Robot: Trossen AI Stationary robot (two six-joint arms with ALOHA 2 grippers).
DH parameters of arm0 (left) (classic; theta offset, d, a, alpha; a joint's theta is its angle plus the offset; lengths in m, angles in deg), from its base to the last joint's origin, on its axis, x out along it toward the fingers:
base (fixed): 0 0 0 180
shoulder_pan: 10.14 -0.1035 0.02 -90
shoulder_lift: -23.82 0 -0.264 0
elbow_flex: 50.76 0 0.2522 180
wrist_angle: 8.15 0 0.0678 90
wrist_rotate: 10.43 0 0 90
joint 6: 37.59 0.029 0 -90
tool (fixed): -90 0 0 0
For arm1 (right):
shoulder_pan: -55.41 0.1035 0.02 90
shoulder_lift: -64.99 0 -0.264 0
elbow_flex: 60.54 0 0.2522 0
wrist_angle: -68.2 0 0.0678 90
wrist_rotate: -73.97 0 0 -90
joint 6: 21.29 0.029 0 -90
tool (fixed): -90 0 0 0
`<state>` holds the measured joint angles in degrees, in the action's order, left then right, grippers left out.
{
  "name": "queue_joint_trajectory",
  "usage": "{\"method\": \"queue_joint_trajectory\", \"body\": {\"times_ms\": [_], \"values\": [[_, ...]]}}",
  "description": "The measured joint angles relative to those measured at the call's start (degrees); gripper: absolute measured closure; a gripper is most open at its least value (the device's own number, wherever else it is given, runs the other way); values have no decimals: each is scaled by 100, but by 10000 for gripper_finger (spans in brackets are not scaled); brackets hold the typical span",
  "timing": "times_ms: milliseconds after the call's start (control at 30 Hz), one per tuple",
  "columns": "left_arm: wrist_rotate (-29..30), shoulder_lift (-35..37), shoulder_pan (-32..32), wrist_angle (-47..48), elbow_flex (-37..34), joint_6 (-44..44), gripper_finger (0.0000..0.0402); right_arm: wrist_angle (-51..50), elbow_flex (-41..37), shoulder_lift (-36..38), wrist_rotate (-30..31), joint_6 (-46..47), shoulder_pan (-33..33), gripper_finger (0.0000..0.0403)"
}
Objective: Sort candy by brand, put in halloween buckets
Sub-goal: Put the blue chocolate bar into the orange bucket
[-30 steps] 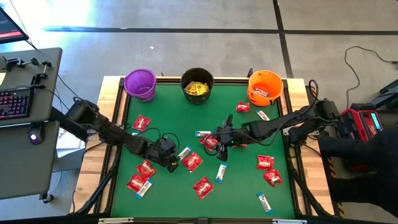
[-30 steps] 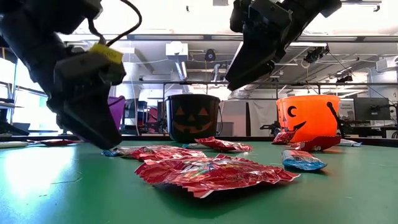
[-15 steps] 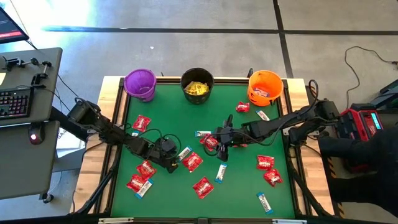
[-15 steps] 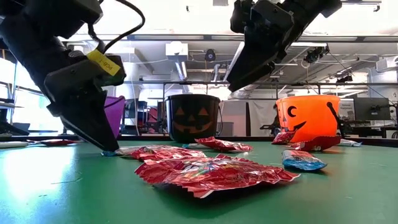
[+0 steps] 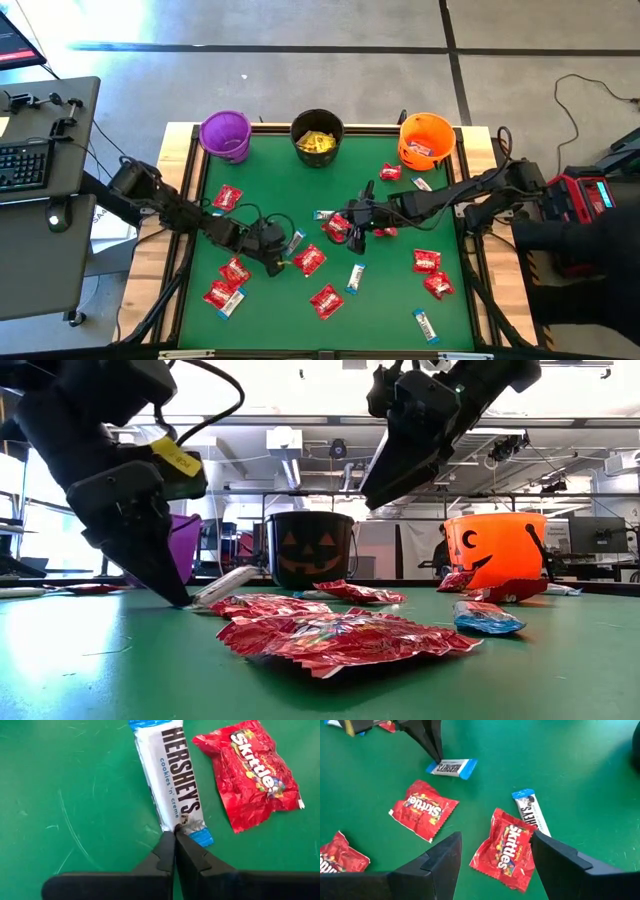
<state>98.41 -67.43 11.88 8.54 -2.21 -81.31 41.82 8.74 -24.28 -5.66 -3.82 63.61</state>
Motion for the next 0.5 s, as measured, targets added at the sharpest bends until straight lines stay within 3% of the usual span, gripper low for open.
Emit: {"method": "queue_joint_trajectory", "body": {"times_ms": [100,233,400,500], "values": [[-110,29,-130,-84,-5,139,401,9,0,0,-34,94,2,179],[-5,29,-257,-239,-11,287,401,289,0,-51,-618,968,-93,179],[388,2,-290,-253,-11,430,401,1439,0,-452,-1443,1983,-273,179],[448,-139,-290,-290,-6,446,401,1901,0,-812,-1638,2503,-374,178]]}}
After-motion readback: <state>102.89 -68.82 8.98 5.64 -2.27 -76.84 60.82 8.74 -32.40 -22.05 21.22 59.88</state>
